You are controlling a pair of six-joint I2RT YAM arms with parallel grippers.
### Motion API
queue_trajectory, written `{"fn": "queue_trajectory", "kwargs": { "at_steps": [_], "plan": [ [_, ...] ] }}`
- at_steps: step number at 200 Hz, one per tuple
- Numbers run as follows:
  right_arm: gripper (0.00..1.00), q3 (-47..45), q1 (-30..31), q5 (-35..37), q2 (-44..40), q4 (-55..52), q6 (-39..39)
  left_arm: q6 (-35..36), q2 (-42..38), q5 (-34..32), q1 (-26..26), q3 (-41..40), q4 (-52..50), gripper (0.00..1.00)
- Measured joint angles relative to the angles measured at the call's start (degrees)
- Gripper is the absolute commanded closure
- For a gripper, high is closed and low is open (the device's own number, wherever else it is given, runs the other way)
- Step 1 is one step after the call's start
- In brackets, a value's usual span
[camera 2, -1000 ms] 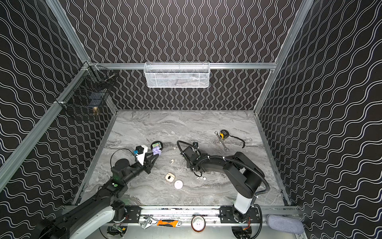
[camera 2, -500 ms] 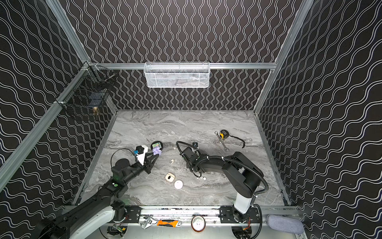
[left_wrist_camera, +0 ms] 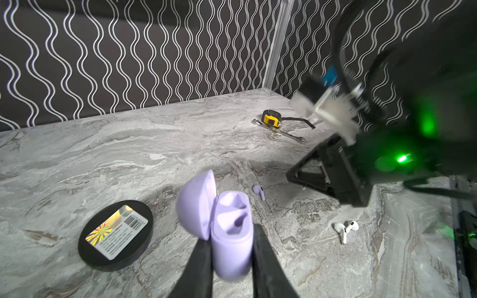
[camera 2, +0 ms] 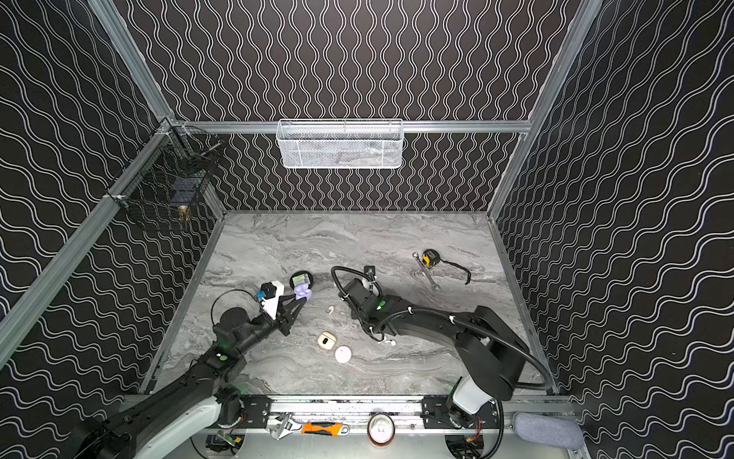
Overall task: Insert wireless bluetooth earbuds into charging case
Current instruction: Pick up the wireless bluetooth earbud from the center of the table, then insert the wireless bluetooth earbud into the charging case.
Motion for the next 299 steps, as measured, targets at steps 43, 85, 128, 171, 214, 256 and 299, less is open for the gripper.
{"fn": "queue_trajectory", "kwargs": {
  "at_steps": [43,85,128,171,214,256,299],
  "plan": [
    [0.85,5.4,11.4,9.1,-8.2,1.2,-2.1,-0.6,0.3,3.0,0.0,-1.9,6.2,1.00],
    [0.85,-0.8,18.2,13.0,-16.5,14.6,-9.3,-1.7,0.6,6.8,0.0,-4.7,14.8,1.00],
    [0.85,-8.9,21.2,11.4,-20.3,30.1,-17.2,-3.1,2.4,11.9,0.0,-6.3,25.0,1.00],
    [0.84,-14.7,22.7,6.1,-20.9,44.0,-23.4,-4.7,6.7,16.1,0.0,-7.2,34.8,1.00],
    [0.84,-17.2,23.0,3.9,-19.9,52.7,-27.3,-5.6,9.0,19.1,-0.2,-7.8,41.8,1.00],
    [0.84,-19.7,23.0,0.9,-19.8,59.0,-29.8,-6.0,7.7,19.9,-0.6,-8.0,43.8,1.00],
    [0.84,-20.4,23.0,-0.9,-18.5,62.9,-31.4,-4.6,4.0,20.3,-2.3,-8.0,42.4,1.00]
  ]
}}
